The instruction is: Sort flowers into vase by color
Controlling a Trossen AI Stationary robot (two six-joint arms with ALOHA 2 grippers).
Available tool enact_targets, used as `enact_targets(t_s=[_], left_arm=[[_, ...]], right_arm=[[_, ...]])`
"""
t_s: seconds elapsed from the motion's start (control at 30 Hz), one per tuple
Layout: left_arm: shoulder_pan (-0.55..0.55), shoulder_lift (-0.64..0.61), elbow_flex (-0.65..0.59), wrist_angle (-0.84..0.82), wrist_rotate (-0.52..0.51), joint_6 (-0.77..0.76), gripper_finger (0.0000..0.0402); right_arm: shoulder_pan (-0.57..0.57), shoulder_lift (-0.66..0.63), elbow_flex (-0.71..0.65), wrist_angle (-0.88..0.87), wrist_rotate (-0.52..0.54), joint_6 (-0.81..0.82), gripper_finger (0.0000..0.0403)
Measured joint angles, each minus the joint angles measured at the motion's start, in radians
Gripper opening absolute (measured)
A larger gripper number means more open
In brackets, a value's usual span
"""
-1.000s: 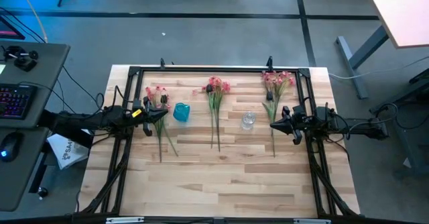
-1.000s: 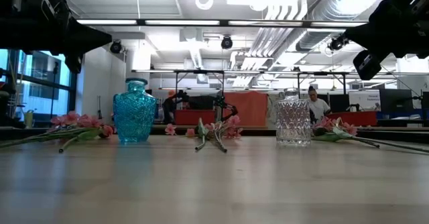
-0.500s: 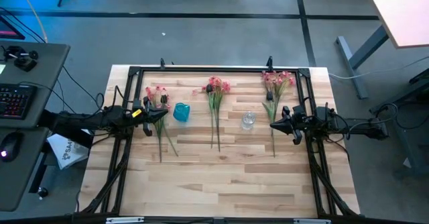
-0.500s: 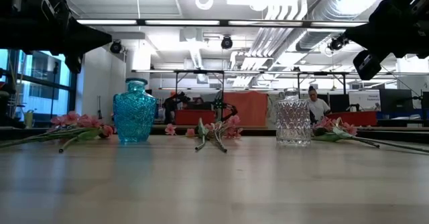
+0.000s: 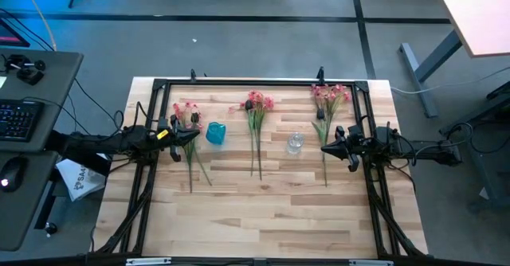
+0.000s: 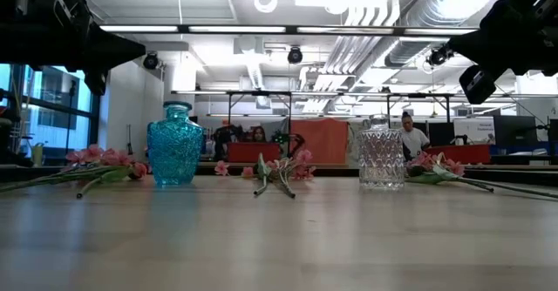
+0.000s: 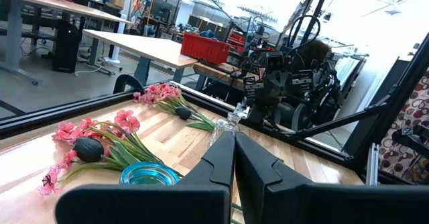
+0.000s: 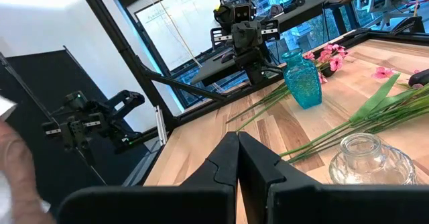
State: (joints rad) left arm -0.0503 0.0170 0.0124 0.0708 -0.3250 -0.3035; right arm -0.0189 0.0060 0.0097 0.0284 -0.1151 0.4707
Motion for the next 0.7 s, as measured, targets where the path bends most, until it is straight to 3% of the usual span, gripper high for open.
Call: enact_targets(t_s=[0.3,0.37,0.5,0.6,0.7], left_arm=[[0.000,0.000,0.000,0.000,0.000,0.000,0.0001],[0.000,0.000,0.000,0.000,0.000,0.000,0.0001],[0.000,0.000,0.000,0.000,0.000,0.000,0.0001],[0.000,0.000,0.000,0.000,0.000,0.000,0.0001],[0.000,0.000,0.000,0.000,0.000,0.000,0.0001]], right_arm=[[0.000,0.000,0.000,0.002,0.013,-0.007,0.0000],[0.000,0.001,0.000,0.047,0.034,0.127,0.0000],[0.000,0.000,0.000,0.223,0.232,0.474,0.0000],[0.000,0.006,0.000,0.312,0.391,0.523,0.0000],[0.000,0.044,0.004,0.445,0.420,0.565,0.0000]])
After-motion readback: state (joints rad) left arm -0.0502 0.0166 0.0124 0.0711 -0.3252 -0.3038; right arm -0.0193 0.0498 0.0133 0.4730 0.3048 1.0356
